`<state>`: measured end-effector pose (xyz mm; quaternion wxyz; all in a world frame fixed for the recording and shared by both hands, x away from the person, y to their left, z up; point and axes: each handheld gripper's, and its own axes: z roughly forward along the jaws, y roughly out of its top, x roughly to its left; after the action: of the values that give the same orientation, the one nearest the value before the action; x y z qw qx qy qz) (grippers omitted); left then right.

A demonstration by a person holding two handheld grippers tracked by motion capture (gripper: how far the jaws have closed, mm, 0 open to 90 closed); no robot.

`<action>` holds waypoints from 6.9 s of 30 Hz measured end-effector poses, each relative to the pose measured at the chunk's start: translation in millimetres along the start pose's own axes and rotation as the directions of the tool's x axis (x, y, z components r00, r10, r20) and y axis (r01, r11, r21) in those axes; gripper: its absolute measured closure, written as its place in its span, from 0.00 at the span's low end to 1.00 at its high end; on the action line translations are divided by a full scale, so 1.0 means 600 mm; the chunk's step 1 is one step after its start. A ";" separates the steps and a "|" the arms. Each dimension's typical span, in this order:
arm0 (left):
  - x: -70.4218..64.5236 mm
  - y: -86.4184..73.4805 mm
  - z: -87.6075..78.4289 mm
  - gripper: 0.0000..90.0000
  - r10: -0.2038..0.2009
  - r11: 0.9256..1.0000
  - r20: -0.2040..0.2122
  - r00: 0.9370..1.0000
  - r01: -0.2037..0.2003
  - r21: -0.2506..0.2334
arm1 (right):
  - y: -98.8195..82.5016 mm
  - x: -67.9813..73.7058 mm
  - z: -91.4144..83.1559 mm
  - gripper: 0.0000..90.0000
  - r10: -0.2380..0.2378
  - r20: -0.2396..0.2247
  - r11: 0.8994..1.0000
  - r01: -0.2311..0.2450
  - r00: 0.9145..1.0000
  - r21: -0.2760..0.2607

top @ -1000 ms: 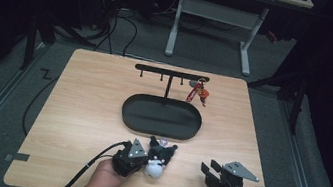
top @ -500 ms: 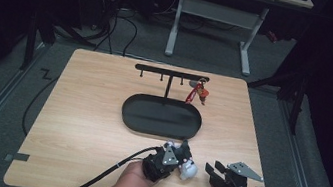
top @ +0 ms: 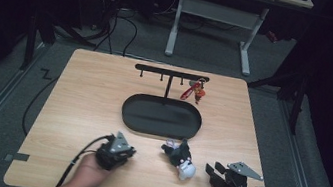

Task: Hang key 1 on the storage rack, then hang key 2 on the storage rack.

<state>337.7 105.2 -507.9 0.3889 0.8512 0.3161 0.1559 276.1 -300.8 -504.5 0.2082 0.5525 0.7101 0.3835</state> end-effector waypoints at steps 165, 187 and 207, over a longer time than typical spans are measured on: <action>0.093 -0.043 -0.037 0.44 -0.005 0.998 -0.061 0.998 0.001 -0.067 | 0.166 0.157 0.115 0.53 -0.233 -0.120 0.682 0.250 0.965 0.687; 0.088 -0.044 -0.035 0.44 0.009 0.998 -0.054 0.999 -0.012 -0.058 | 0.217 0.147 0.078 0.53 -0.189 -0.121 0.686 0.220 0.974 0.693; 0.087 -0.045 -0.034 0.44 0.014 0.998 -0.046 0.999 -0.016 -0.054 | 0.283 0.141 0.053 0.53 -0.179 -0.087 0.707 0.190 0.980 0.682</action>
<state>355.6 164.3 -514.2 0.4031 0.8390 0.3142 0.1869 379.4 -194.8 -381.8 0.0212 0.5136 0.8545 0.0748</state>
